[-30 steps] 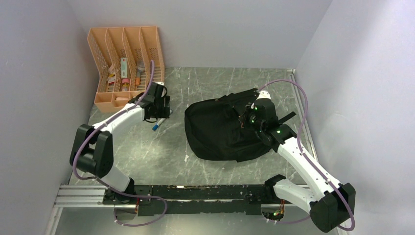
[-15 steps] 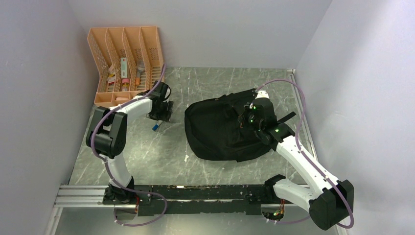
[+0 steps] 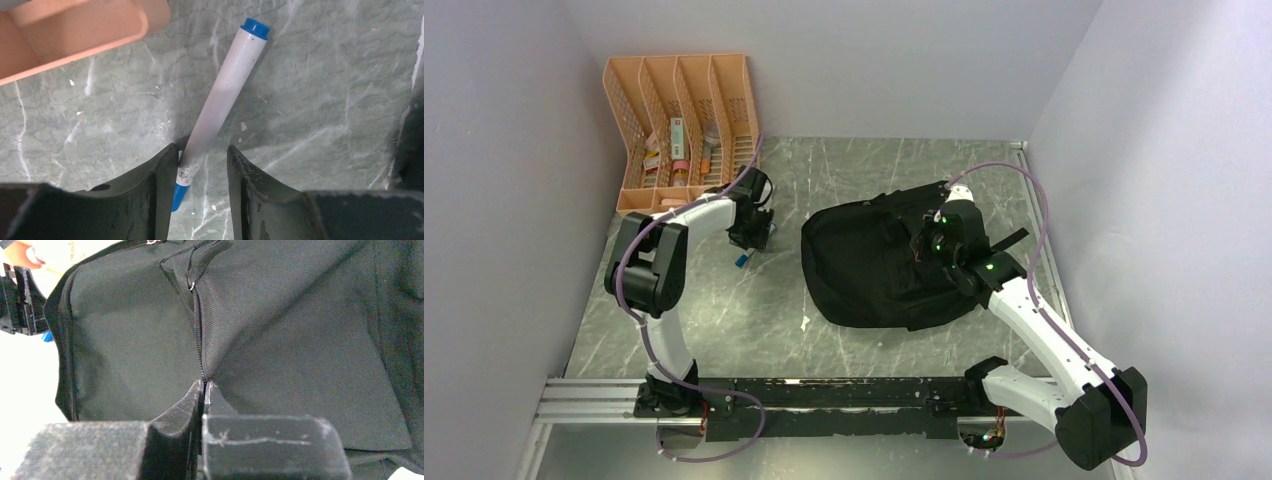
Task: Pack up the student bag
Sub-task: Pick up the stationery from the center of the board, then place the stationery in the student bag.
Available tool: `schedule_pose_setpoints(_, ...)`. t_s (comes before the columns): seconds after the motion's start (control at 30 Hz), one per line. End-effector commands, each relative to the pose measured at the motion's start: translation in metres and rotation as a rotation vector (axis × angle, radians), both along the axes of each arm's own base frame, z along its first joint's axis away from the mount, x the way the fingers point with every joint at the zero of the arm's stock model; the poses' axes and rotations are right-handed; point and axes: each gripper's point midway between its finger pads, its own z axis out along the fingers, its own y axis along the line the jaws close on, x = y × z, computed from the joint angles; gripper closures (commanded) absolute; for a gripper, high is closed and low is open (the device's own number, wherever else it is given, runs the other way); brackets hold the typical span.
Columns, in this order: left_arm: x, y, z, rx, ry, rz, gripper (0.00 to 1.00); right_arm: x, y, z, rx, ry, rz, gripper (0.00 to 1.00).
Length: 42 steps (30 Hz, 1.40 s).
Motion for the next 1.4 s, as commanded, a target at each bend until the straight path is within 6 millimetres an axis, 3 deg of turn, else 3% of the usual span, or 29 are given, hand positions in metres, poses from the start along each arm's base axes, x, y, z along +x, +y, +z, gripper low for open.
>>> schedule_pose_setpoints(0.0, 0.002, -0.005, 0.0, -0.025, 0.027, -0.025, 0.58, -0.001, 0.0, 0.002, 0.009, -0.017, 0.0, 1.0)
schedule_pose_setpoints(0.17, 0.001, -0.003, 0.0, -0.016, 0.035, -0.023, 0.76, -0.002, 0.0, 0.002, 0.013, -0.016, 0.0, 1.0)
schedule_pose_setpoints(0.33, 0.002, -0.005, 0.015, -0.039, -0.018, -0.013, 0.94, -0.002, 0.0, 0.004, 0.013, -0.02, 0.003, 1.0)
schedule_pose_setpoints(0.43, -0.002, -0.012, 0.031, -0.101, -0.065, -0.009, 0.95, -0.003, 0.0, 0.004, 0.007, -0.019, 0.003, 1.0)
schedule_pose_setpoints(0.57, -0.009, -0.034, 0.071, -0.262, -0.165, -0.047, 0.95, -0.002, -0.004, 0.005, -0.01, -0.023, -0.006, 1.0)
schedule_pose_setpoints(0.83, -0.034, -0.092, 0.196, -0.619, -0.488, -0.216, 0.95, 0.004, -0.017, 0.015, -0.11, -0.052, -0.009, 1.0)
schedule_pose_setpoints(0.97, -0.046, -0.117, 0.226, -0.718, -0.522, -0.266, 0.95, 0.004, -0.019, 0.023, -0.116, -0.08, -0.004, 1.0)
schedule_pose_setpoints(1.17, -0.07, -0.172, 0.234, -0.817, -0.485, -0.362, 0.95, 0.006, -0.024, 0.033, -0.112, -0.113, -0.033, 1.0)
schedule_pose_setpoints(1.37, -0.112, -0.247, 0.205, -0.889, -0.323, -0.48, 0.95, 0.009, -0.025, 0.038, -0.108, -0.111, -0.053, 1.0)
